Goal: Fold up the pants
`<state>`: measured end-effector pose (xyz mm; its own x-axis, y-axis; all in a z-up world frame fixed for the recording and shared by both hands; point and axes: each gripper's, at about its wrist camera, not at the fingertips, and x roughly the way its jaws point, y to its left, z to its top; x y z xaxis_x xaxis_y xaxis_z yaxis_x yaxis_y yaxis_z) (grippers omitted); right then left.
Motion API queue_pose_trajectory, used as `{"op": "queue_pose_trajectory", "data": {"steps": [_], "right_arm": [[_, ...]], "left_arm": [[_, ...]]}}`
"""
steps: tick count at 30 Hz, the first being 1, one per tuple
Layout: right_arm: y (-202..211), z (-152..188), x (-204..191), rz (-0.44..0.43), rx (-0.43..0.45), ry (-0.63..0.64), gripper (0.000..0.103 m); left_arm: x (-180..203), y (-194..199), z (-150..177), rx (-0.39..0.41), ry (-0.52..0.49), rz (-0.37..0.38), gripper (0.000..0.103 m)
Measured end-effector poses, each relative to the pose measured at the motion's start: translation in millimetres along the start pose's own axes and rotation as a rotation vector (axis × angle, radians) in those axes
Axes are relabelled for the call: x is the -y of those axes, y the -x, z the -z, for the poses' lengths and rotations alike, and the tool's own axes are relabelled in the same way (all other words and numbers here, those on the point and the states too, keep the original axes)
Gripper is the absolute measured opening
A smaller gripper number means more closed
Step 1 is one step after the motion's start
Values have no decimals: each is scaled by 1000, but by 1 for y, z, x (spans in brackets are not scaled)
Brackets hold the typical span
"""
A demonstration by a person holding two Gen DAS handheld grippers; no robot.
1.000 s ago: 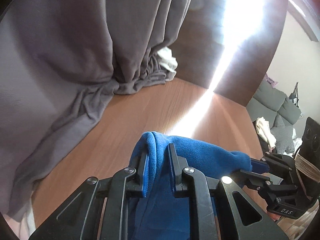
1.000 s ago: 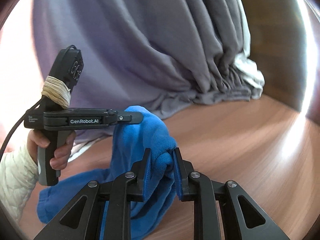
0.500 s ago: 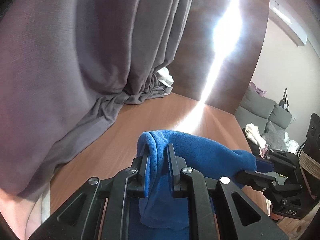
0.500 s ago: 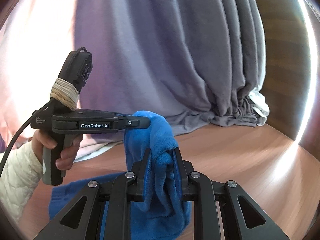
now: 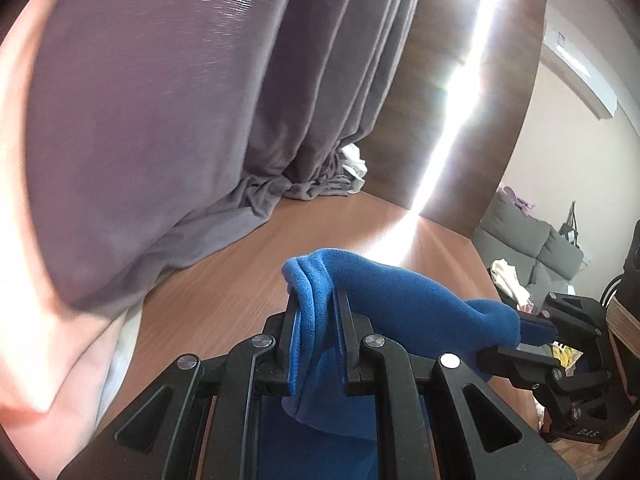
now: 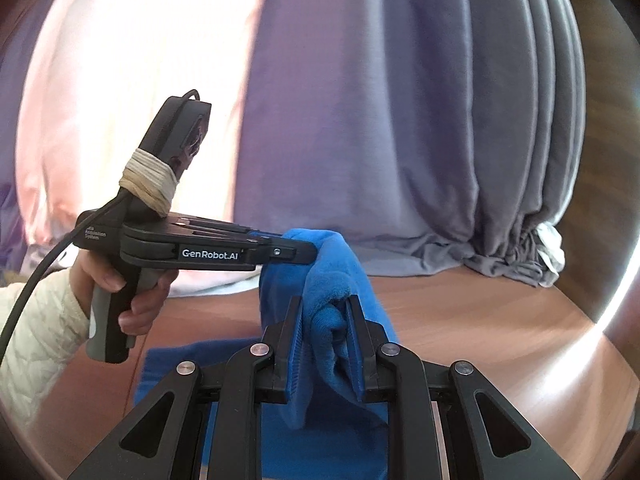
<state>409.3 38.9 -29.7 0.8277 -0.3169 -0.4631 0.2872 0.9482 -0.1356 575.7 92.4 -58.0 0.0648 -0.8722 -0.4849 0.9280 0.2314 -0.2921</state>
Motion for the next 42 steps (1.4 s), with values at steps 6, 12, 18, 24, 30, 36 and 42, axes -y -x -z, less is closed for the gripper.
{"op": "queue_pose_trajectory", "data": {"steps": [6,12,18,24,30,36,42], "right_arm": [[3,10,-33,-76,-29,67,22],[3,22,-61,-179,-86,124,22],[1,33,-81,-281,-159,171,22],[0,45,-94,-342,-221,216,22],[-4,57,-103,-395,-330,233,23],[-5,70,-119,-481,-405,281,24],[-10,84,-129,-585,-490,280,24]], "left_arm": [[-9,31,35,-14,25,-41,15],[-13,56,68,-51,52,-86,16],[-16,72,94,-124,37,-134,16],[-19,79,111,-214,-9,-170,20],[-20,90,118,-257,-33,-221,21],[-24,93,120,-284,-34,-259,24],[-22,95,121,-292,-39,-309,29]]}}
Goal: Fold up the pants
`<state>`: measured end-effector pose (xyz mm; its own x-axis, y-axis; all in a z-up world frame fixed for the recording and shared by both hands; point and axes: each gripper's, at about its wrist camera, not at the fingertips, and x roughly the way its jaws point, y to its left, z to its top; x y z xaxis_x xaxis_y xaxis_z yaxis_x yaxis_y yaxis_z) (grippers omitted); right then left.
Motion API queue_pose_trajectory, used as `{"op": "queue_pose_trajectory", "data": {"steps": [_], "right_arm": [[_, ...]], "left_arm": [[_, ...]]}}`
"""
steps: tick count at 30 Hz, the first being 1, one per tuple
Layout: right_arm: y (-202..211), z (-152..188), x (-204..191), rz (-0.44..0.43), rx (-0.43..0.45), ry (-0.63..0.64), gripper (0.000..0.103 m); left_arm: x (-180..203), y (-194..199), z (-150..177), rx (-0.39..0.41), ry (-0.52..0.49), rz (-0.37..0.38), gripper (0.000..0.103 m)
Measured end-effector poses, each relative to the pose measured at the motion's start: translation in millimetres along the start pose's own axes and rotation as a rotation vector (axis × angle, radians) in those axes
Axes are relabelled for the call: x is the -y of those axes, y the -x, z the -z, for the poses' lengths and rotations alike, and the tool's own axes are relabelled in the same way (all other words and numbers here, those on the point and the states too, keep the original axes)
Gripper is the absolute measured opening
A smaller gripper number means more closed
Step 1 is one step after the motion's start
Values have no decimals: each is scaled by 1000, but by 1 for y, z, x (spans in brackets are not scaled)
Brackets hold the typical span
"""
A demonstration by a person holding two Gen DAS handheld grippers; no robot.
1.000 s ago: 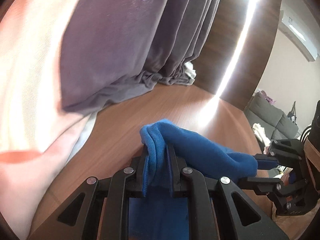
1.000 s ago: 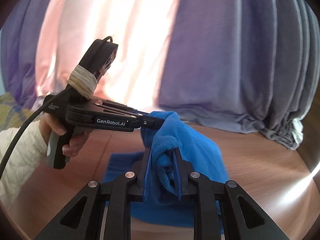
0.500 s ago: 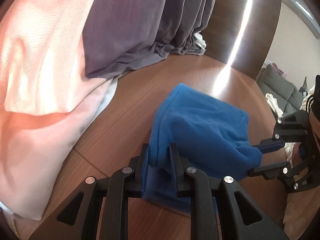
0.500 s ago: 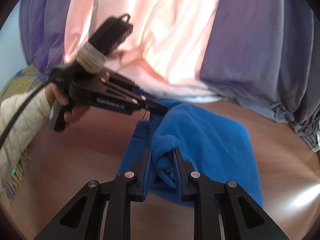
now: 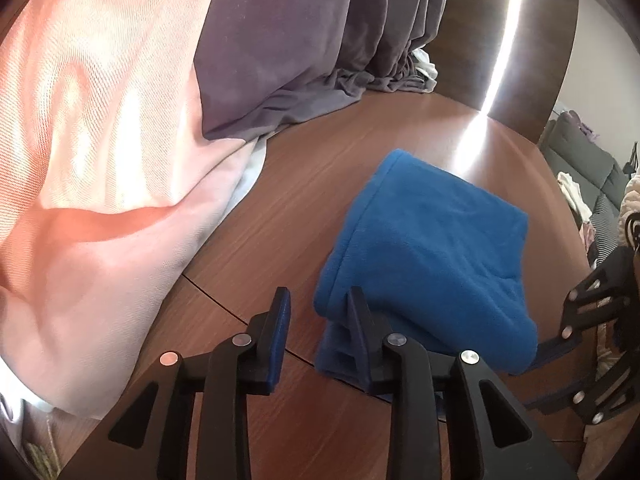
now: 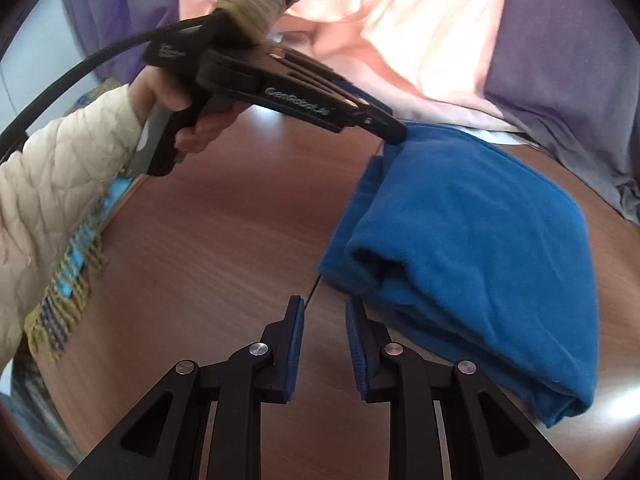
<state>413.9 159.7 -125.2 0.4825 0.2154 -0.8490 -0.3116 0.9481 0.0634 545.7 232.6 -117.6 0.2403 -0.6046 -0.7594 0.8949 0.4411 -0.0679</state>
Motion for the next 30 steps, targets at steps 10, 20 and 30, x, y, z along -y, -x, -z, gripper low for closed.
{"op": "queue_pose_trajectory", "data": {"steps": [10,20,30], "right_arm": [[26,5,7,-15,151,-72,24],[10,4,22,0,162,-172,24],[18,-1,4,0,243,-57,10]], "left_arm": [[10,25,2,30,-2,-22,29],[-3,9,13,0,88,3,29],[6,-11,11,4,51,-33,29]]}}
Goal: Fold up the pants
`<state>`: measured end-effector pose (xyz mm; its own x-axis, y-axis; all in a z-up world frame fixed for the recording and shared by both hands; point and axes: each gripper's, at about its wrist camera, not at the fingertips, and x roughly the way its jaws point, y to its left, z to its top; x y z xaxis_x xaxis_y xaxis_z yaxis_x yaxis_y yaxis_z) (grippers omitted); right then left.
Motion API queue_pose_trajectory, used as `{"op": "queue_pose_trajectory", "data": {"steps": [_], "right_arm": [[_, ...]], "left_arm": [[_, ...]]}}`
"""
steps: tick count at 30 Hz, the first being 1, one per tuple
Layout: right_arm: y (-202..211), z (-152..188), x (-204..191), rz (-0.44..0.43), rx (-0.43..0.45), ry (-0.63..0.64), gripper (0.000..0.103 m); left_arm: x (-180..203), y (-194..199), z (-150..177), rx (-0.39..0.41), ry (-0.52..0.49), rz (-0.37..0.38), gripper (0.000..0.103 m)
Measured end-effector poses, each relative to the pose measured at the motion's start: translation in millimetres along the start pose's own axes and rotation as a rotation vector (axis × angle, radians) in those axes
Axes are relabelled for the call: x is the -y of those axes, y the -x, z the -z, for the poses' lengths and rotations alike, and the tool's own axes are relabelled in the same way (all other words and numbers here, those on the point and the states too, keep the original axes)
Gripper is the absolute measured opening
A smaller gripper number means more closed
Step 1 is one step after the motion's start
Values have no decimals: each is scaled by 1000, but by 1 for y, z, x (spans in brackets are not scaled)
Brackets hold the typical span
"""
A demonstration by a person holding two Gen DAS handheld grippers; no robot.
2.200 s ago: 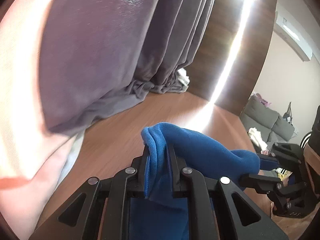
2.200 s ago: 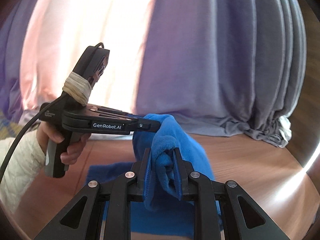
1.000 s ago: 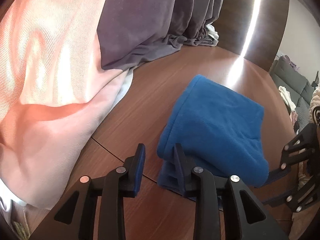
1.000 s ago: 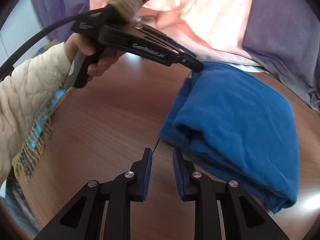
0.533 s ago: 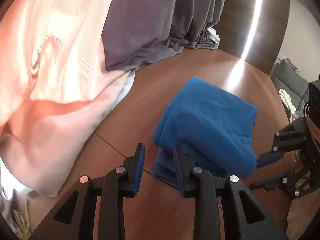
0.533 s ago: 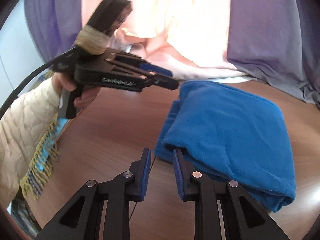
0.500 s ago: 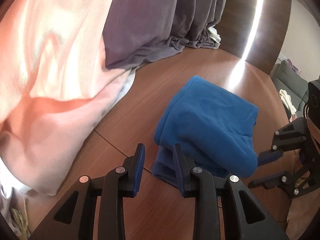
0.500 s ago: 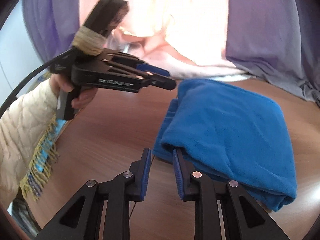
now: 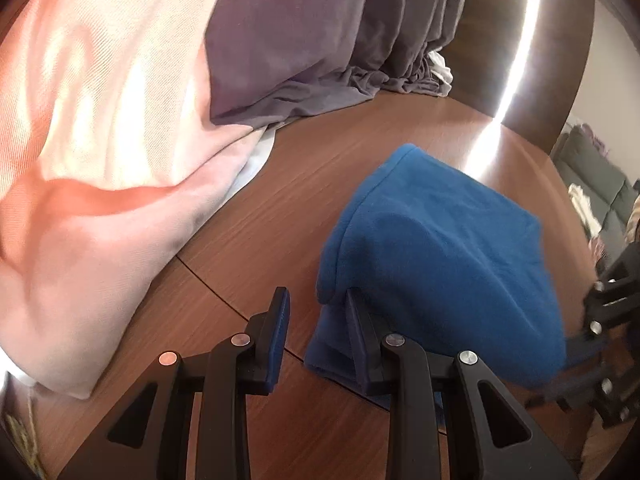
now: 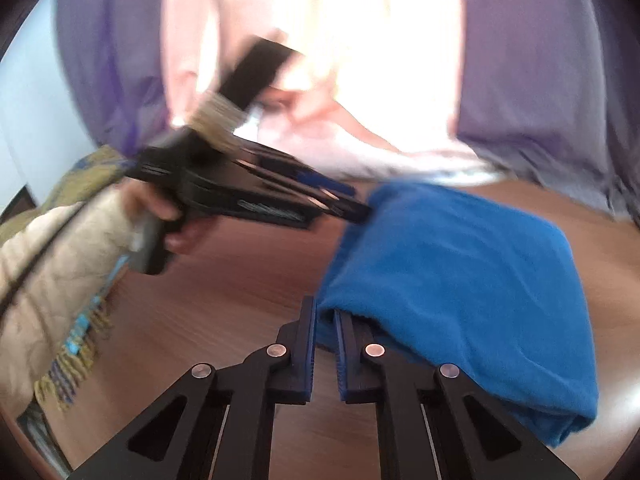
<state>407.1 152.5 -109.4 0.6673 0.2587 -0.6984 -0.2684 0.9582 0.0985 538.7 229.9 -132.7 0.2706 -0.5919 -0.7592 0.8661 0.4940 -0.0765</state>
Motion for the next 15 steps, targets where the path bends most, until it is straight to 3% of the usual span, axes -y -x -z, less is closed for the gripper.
{"op": "queue_pose_trajectory", "data": {"steps": [3,5,12,15], "right_arm": [[-2,2,-9,-36,9,55,10],[-9,5,-10,-67,-14,64,9],[-35,19,-26,-170,-151,125,8],[-27,15,-21,-176,-126,119,8]], "left_arm": [[-1,2,-2,12,12,-7,30],[-5,7,-2,27,28,-24,37],[-16,23,2,60,106,-131,38],[-13,38,2,80,169,-165,39]]}}
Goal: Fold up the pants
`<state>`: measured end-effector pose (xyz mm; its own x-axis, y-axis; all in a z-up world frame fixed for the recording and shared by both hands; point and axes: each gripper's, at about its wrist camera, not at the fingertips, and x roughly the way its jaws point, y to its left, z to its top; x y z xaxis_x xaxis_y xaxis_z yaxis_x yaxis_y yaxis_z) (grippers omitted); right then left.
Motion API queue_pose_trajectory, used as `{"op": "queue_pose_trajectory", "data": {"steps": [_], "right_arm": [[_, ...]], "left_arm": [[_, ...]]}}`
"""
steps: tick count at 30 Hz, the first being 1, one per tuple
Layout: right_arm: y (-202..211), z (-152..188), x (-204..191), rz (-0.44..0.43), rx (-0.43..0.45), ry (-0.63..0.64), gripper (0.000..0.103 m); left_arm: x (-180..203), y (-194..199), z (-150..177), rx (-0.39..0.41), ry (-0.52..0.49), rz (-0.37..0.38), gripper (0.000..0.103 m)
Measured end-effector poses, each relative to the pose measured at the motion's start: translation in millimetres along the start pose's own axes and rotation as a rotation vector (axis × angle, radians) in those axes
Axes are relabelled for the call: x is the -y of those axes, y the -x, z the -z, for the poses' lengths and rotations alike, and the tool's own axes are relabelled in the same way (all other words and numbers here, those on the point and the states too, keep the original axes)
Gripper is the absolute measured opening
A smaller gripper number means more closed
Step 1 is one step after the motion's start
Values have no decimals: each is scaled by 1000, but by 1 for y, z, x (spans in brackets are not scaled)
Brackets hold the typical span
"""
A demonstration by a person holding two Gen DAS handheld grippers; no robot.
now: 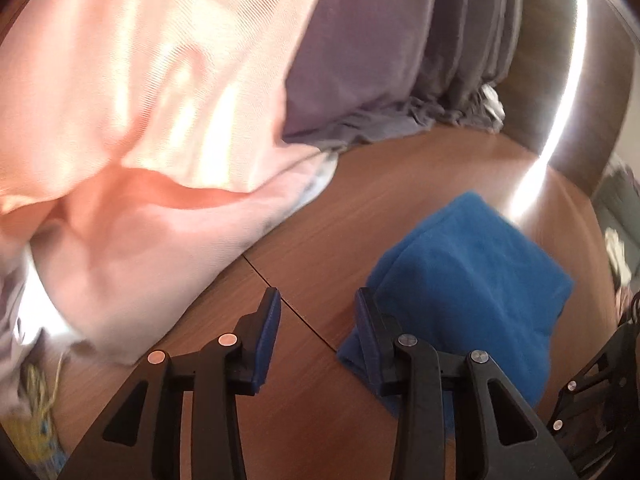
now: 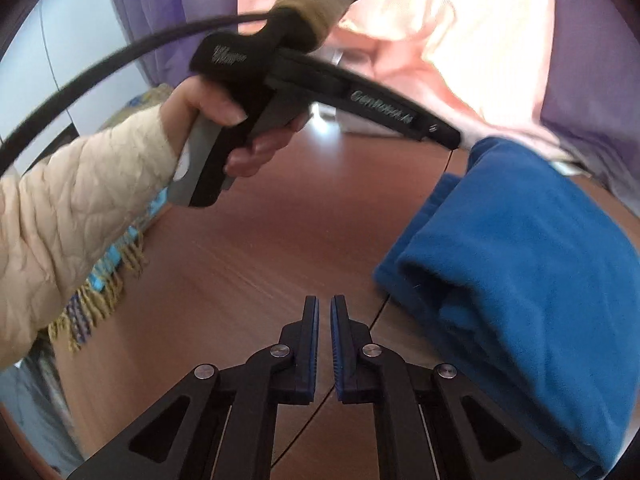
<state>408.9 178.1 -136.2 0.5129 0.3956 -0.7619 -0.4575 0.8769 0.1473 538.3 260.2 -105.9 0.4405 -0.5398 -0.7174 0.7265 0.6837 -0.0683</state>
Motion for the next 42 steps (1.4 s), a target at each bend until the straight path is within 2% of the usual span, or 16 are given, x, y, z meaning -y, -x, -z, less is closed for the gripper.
{"op": "queue_pose_trajectory", "data": {"steps": [2,5,7,9,11,13,16,20,23,28,30,34,36,42], "right_arm": [[10,-3,1,5,21,0,8],[32,-8,8,40,71,-7,10],[48,-10,14,70,103,-15,19],[68,-11,24,119,144,-41,37],[85,-11,35,180,188,-78,47],[100,-10,48,254,224,-114,62],[114,-4,69,350,271,-169,69],[116,4,104,473,262,-263,71],[114,11,132,508,256,-367,71],[104,32,162,469,224,-495,76],[94,39,174,446,191,-531,76],[79,55,191,415,117,-592,76],[74,58,194,401,102,-595,76],[65,58,192,409,105,-518,76]], "left_arm": [[5,14,-2,12,41,-15,47],[18,32,-7,32,91,-44,53],[27,44,-7,52,150,-30,58],[35,51,-6,74,190,-17,61],[46,55,-4,92,214,-16,65],[55,52,-2,99,237,-32,67],[56,38,2,80,344,-74,67],[53,19,13,55,501,-78,67],[57,10,21,38,557,-120,73],[62,-10,30,-15,547,-149,78],[61,-18,36,-46,557,-176,79],[57,-31,47,-76,572,-176,85],[56,-32,50,-66,578,-176,88],[47,-41,59,-67,631,-112,88]]}}
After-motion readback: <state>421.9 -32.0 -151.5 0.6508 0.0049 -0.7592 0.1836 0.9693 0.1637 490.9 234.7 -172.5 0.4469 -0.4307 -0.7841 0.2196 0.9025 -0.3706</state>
